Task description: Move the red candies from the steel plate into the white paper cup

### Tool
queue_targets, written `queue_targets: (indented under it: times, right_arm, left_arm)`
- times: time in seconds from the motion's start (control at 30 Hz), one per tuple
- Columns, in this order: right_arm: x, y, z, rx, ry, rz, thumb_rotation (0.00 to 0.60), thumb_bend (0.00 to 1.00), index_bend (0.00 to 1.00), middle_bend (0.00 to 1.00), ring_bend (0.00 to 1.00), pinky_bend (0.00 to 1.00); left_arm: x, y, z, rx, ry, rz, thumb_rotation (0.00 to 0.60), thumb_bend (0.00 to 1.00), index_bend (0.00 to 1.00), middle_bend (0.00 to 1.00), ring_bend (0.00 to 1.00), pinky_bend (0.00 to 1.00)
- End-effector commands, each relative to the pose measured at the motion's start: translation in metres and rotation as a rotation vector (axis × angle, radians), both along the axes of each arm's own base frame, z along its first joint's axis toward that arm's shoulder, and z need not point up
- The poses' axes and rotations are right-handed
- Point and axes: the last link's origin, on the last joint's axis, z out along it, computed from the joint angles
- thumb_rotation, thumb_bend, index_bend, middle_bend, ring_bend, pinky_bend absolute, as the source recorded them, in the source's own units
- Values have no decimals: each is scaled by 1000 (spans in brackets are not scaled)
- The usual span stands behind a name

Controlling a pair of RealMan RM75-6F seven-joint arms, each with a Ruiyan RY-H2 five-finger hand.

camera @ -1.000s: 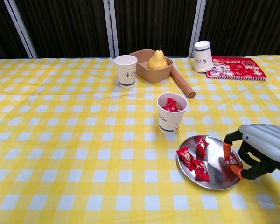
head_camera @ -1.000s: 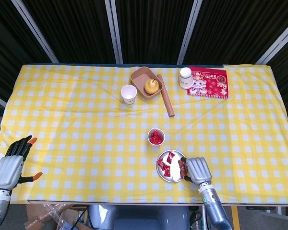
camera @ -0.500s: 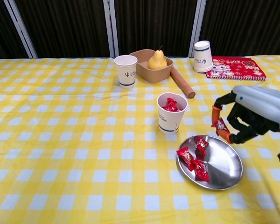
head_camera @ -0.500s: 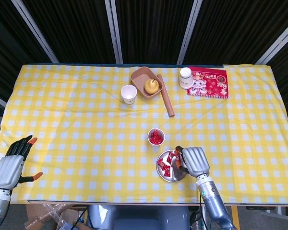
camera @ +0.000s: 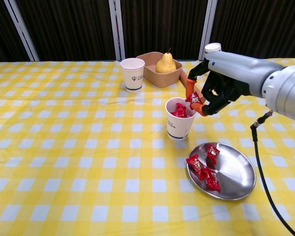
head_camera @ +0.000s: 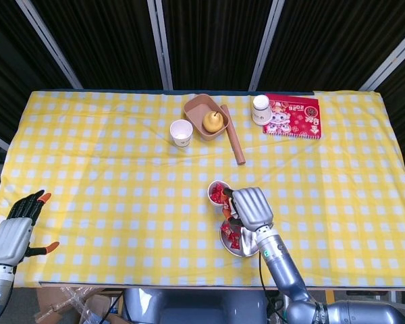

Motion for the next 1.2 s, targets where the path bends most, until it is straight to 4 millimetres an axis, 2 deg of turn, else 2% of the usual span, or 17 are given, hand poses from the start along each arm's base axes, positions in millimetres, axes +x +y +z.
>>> queue_targets:
  times: [0.03,0.37,0.6,0.73,1.2]
  right_arm:
    - [4,-12,-9,8,5,-12,600,482,513,872,967,1000]
    - [3,-41,-24,12,15,-51,600,482,514,872,968,1000]
    - [-1,-50,-27,11,12,-68,600,482,494,872,968,1000]
    - [-5,-50,-27,10,19,-74,600,481,409,872,967,1000]
    - [-3,-33,-12,-8,5,-47,600,485,354,872,967,1000]
  left_arm:
    - [0,0,0,-2,-1,2,600,0,0,0,0,0]
    - [-2,2,0,-9,-9,19,600,0,0,0,0,0]
    - [-2,3,-1,-13,-10,29,600,0,0,0,0,0]
    - [-2,3,-1,-15,-10,30,600,0,0,0,0,0]
    - [-1,2,0,-9,-13,24,600,0,0,0,0,0]
